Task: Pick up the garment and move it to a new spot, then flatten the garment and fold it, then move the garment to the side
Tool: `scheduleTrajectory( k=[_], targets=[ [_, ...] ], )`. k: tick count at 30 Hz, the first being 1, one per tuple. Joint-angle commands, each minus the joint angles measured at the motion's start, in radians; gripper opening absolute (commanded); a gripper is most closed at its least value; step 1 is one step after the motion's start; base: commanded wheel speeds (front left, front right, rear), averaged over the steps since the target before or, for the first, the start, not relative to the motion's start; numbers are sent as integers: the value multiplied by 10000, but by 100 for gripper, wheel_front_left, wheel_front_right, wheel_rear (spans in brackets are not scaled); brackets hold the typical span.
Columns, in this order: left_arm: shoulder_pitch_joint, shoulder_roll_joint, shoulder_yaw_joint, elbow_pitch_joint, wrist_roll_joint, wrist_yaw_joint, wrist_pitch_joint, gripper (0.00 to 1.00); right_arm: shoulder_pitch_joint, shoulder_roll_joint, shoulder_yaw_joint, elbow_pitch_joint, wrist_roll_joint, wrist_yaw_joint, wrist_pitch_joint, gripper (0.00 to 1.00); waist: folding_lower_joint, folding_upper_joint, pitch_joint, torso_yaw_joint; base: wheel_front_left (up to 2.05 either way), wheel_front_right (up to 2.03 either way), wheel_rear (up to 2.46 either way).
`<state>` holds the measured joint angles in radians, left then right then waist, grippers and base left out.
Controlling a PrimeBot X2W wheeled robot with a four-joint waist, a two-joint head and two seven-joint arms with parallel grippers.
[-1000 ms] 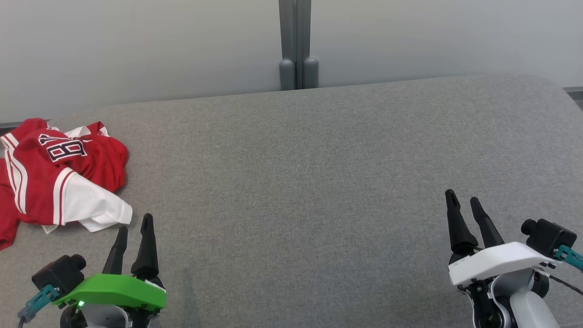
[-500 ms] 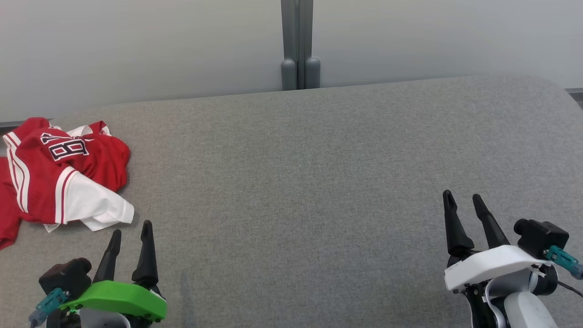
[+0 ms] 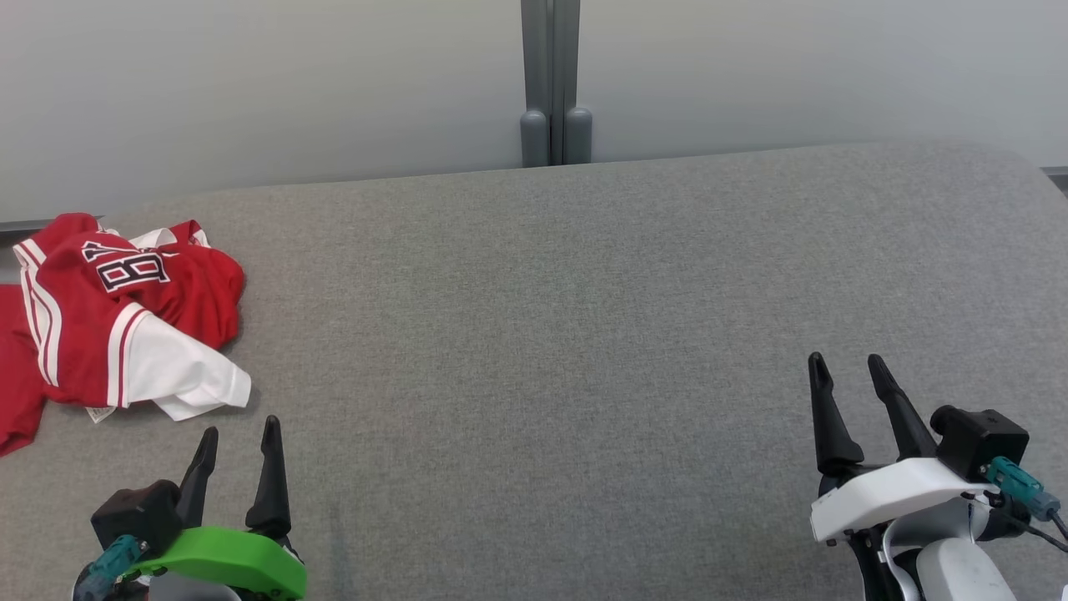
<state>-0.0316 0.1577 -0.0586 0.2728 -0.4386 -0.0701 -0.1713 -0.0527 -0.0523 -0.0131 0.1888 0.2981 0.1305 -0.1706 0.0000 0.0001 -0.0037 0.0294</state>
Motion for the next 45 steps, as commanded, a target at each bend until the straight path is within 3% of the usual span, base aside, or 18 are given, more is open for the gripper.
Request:
scheduleTrajectory(
  k=[1,45],
  targets=[
    [35,105,43,9,243,0,-100,100,6,-34,-6,-46,-282,3,-111,100,0,-1,-6,12,0,0,0],
    [96,-206,758,839,3162,-462,-961,100,342,7,-177,566,-2451,2,-964,100,0,-1,-118,156,0,0,0]
  ],
)
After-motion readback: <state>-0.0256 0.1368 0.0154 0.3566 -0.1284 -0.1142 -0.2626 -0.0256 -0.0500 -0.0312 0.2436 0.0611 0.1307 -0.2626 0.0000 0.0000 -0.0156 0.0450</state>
